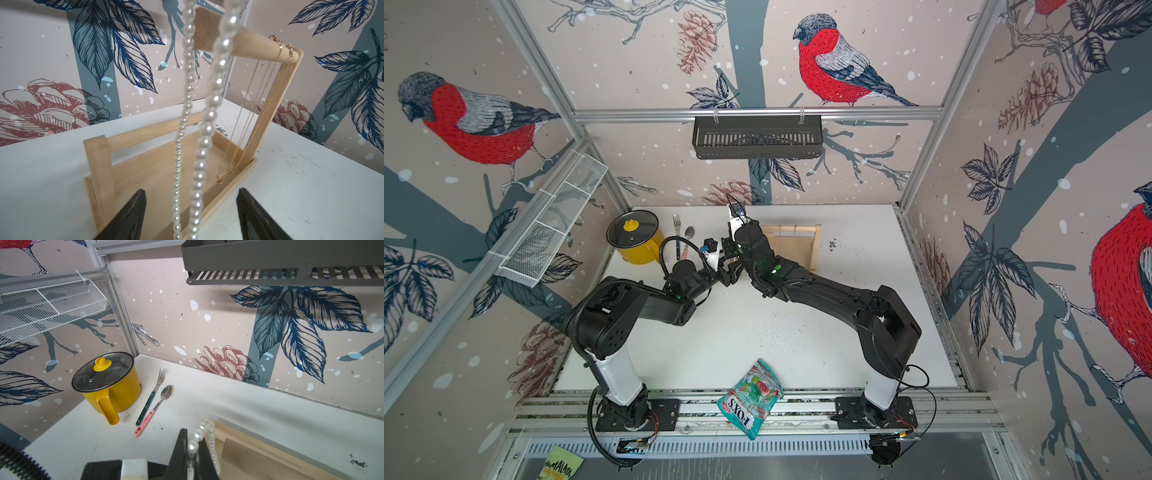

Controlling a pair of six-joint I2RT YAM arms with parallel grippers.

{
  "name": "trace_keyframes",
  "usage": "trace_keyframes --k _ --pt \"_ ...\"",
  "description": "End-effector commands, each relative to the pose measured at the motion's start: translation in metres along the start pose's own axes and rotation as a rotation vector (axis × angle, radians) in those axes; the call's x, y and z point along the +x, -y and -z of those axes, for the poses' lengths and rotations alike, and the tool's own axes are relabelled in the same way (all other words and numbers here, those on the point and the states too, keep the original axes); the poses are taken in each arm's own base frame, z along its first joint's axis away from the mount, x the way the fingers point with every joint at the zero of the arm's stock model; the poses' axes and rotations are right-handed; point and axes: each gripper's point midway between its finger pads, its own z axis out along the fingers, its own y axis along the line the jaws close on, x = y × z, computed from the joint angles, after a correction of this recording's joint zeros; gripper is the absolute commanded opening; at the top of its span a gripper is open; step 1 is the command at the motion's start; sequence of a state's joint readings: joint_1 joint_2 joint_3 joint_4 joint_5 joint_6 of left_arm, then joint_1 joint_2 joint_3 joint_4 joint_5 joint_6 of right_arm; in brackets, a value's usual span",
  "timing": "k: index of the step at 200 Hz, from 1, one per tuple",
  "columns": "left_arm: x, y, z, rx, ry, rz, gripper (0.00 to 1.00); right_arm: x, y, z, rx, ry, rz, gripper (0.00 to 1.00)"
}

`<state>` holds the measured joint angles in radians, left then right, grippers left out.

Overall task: Take the necklace off the jewelry display stand
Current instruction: Take off the necklace from the stand.

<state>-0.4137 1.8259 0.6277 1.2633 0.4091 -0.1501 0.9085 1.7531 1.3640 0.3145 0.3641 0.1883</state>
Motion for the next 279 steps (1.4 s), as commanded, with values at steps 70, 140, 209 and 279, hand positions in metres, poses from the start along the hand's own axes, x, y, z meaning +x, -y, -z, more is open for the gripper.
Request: trace_keyframes --k 70,140,209,279 --pt "0.0 -0.001 0.011 -0.023 0.005 -0.046 0.59 -0.019 -0.019 -0.001 -0.087 0.033 -0.04 0.0" --pt "-0.015 0.001 0.032 -0.055 0.016 -0.049 0.34 -0.031 -0.032 0.004 -0.136 0.046 -0.045 0.0" --pt "-0.018 0.001 0.042 -0.092 -0.034 -0.034 0.29 -0.045 -0.046 0.021 -0.165 0.072 -0.038 0.0" --pt "-0.015 0.003 0.059 -0.122 -0.037 -0.002 0.25 -0.059 -0.056 0.038 -0.189 0.096 -0.03 0.0"
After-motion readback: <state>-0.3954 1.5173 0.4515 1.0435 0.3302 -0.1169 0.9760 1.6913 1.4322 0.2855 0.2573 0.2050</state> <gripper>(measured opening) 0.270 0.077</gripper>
